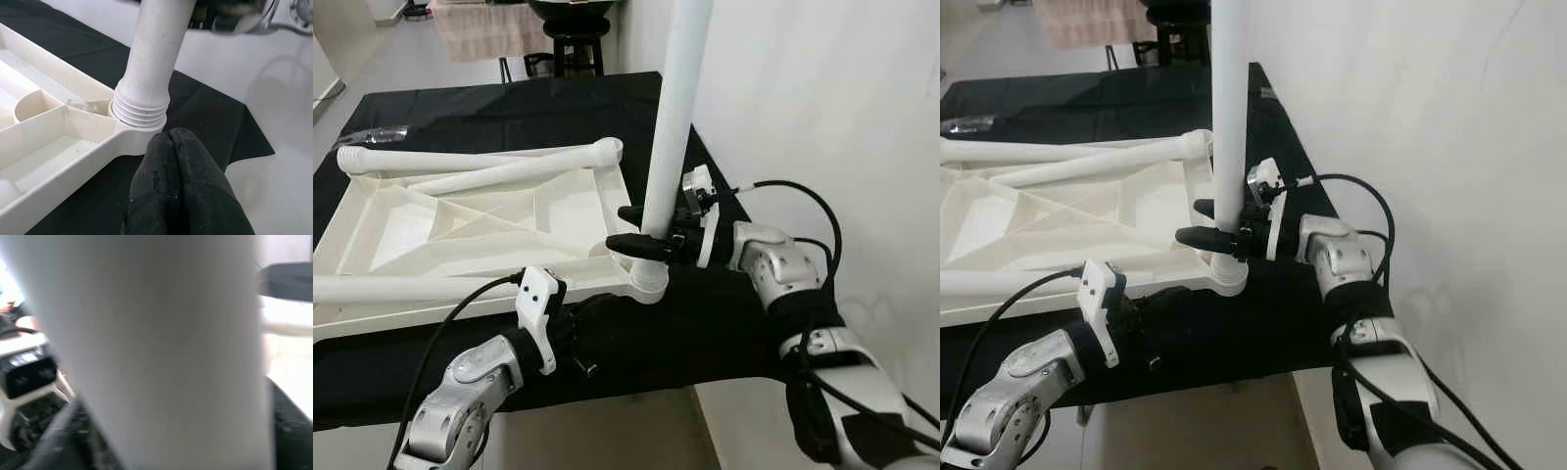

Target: Building children table

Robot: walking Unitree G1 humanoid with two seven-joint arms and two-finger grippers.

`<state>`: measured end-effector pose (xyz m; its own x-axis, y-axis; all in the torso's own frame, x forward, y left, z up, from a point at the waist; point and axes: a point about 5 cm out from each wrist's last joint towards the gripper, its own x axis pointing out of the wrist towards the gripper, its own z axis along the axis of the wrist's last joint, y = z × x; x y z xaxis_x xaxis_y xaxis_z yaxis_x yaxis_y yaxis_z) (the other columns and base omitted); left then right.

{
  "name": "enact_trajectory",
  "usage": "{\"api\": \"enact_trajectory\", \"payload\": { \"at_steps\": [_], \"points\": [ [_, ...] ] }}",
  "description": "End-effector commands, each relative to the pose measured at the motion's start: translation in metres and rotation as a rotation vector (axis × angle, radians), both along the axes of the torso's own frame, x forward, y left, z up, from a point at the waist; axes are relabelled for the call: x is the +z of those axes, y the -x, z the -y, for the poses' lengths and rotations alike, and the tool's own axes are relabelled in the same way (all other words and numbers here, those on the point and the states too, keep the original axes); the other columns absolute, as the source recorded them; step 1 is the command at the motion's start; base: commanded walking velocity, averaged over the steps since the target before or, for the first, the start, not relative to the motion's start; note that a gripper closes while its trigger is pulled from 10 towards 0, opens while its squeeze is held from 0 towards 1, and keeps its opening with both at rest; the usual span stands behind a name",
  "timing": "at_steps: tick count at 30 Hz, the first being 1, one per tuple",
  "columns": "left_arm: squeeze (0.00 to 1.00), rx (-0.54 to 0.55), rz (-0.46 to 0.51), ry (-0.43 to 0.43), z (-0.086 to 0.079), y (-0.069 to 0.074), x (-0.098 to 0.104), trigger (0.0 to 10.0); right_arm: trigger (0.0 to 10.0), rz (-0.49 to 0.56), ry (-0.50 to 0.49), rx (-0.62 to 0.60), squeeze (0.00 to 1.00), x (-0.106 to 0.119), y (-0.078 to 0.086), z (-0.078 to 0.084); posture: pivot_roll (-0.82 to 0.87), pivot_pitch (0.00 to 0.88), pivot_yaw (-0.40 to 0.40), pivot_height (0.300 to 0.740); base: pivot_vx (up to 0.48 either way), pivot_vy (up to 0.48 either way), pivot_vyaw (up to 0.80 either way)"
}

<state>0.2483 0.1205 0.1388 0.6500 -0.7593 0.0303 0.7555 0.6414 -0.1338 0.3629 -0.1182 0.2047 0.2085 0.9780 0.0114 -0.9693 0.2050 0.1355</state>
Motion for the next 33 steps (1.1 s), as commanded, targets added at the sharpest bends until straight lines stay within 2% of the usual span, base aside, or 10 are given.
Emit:
{"api": "enact_trajectory", "payload": {
  "at_steps": [1, 14, 15, 16, 18, 19, 28, 29, 30, 33],
  "points": [
    [0.00, -0.009, -0.016, 0.002, 0.001, 0.003, -0.002, 10.0, 0.0, 0.000, -0.029, 0.075, 0.00, 0.000, 0.002, -0.006, 0.01, 0.092, -0.053, 0.740, 0.000, 0.000, 0.00],
    [0.00, -0.015, -0.023, 0.006, 0.000, 0.004, -0.004, 10.0, 0.0, 0.076, -0.034, -0.144, 0.00, -0.019, 0.012, 0.008, -0.01, 0.076, -0.051, 0.740, 0.000, 0.000, 0.00],
    [0.00, -0.016, -0.023, 0.004, -0.001, 0.004, -0.004, 10.0, 0.0, 0.090, 0.038, -0.331, 0.00, -0.030, 0.016, 0.000, -0.01, 0.073, -0.056, 0.740, 0.000, 0.000, 0.00],
    [0.00, -0.016, -0.023, 0.004, -0.001, 0.004, -0.004, 10.0, 0.0, 0.090, 0.038, -0.331, 0.00, -0.030, 0.016, 0.000, -0.01, 0.073, -0.056, 0.740, 0.000, 0.000, 0.00],
    [0.00, -0.015, -0.022, 0.000, -0.004, 0.003, -0.004, 10.0, 0.0, 0.000, 0.064, -0.777, 0.00, -0.048, 0.031, -0.014, -0.04, 0.079, -0.044, 0.740, 0.000, 0.000, 0.00],
    [0.00, -0.015, -0.023, 0.001, -0.005, 0.002, -0.004, 10.0, 0.0, 0.083, 0.127, -0.819, 0.00, -0.048, 0.043, -0.026, -0.04, 0.081, -0.039, 0.740, 0.000, 0.000, 0.00],
    [0.00, 0.002, -0.020, 0.010, -0.006, 0.001, -0.003, 10.0, 0.0, -0.006, 0.096, -0.767, 0.00, -0.055, 0.042, -0.035, -0.03, 0.081, -0.050, 0.740, 0.000, 0.000, 0.00],
    [0.00, 0.009, -0.020, 0.017, -0.007, 0.001, -0.003, 10.0, 2.1, -0.009, 0.087, -0.779, 0.00, -0.054, 0.042, -0.034, -0.03, 0.085, -0.046, 0.740, 0.000, 0.000, 0.00],
    [0.00, 0.011, -0.021, 0.021, -0.007, 0.001, -0.003, 10.0, 10.0, -0.028, 0.072, -0.780, 0.00, -0.053, 0.043, -0.033, -0.03, 0.085, -0.046, 0.740, 0.000, 0.000, 0.00],
    [0.00, 0.000, -0.024, 0.019, -0.006, 0.001, -0.002, 10.0, 10.0, -0.051, 0.007, -0.731, 0.00, -0.047, 0.044, -0.034, -0.03, 0.087, -0.037, 0.740, 0.000, 0.000, 0.00]
  ]
}}
